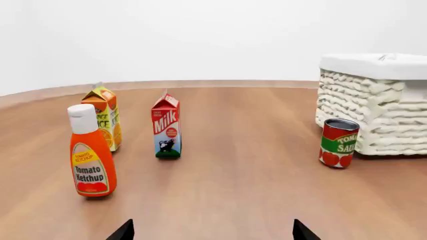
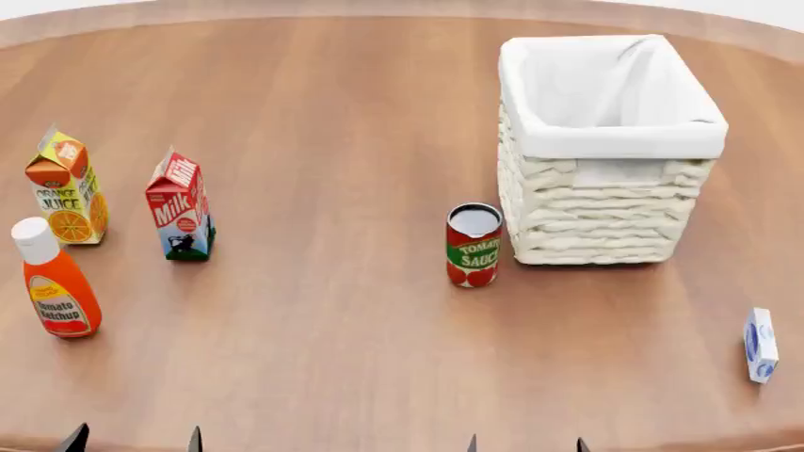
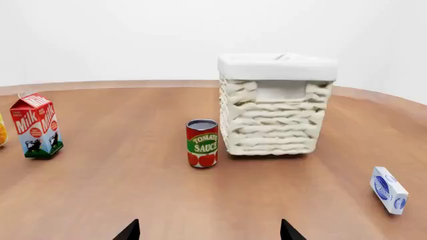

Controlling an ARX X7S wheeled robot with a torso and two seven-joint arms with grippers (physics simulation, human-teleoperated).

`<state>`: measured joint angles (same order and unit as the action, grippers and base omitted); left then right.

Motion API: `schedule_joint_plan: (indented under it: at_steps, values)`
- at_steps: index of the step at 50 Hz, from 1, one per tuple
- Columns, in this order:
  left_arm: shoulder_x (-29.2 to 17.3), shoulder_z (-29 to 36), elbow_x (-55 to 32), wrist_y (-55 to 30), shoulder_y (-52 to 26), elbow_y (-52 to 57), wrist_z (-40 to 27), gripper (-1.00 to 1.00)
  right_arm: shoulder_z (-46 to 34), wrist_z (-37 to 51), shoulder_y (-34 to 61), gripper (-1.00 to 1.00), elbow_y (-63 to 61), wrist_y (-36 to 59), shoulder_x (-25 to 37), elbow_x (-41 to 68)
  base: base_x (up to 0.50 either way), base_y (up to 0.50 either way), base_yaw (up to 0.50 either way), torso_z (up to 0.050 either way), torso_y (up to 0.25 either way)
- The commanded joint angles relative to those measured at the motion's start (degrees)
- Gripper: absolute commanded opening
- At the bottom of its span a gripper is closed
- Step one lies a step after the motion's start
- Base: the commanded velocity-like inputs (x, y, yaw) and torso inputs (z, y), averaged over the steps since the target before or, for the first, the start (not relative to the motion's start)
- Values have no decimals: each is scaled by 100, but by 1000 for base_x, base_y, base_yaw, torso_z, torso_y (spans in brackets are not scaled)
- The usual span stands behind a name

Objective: Pick the milk and place it in the basket.

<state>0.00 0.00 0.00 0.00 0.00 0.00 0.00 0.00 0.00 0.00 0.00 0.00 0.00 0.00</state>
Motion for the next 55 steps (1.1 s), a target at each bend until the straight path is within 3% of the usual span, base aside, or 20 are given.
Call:
schedule_joint_plan:
  at_steps: [1,15,17,18,22,28,34,37,44,47,51,55]
  values:
    - [-85,120,-106,3,17,29,-93,100,-124,161,-11,100,-51,55,83,43,0,0,0,0,0]
    - [-279,292,-424,149,7,-72,-369,100,-430,347,-8,100,-41,39,303,169,0,0,0,0,0]
    - [-279,292,-424,149,7,-72,-369,100,-430,347,-8,100,-41,39,303,169,0,0,0,0,0]
    - [-48,33,-84,34,-1,-70,-115,100,-148,80,0,100,0,0,61,-84,0,0,0,0,0]
    - [-132,128,-172,66,-57,-290,-237,100,-221,189,10,100,12,69,140,8,0,0,0,0,0]
    - [-253,206,-346,-527,-201,52,-306,100,-237,276,211,100,-523,731,289,158,0,0,0,0,0]
    - [-518,-24,-754,-1718,-801,1543,-287,100,-69,64,1007,100,-2226,2122,634,605,0,0,0,0,0]
    - [-754,-430,-1110,-2658,-1353,3006,-446,100,219,108,1658,100,-3568,3128,890,843,0,0,0,0,0]
    - [-1086,-1302,-2008,-3816,-1939,4821,-638,100,965,90,2595,100,-5436,4819,1347,1547,0,0,0,0,0]
    - [-1241,-1759,-2409,-4313,-2242,5360,-771,100,1283,227,3001,100,-5995,5390,1766,1977,0,0,0,0,0]
    - [-1435,-2475,-3059,-4902,-2634,5919,-989,100,1446,2265,2975,100,-5996,4691,3472,4280,0,0,0,0,0]
    - [-1915,-2695,-3757,-4826,-2638,5988,-1533,100,1523,3160,2734,100,-5994,3858,4347,5107,0,0,0,0,0]
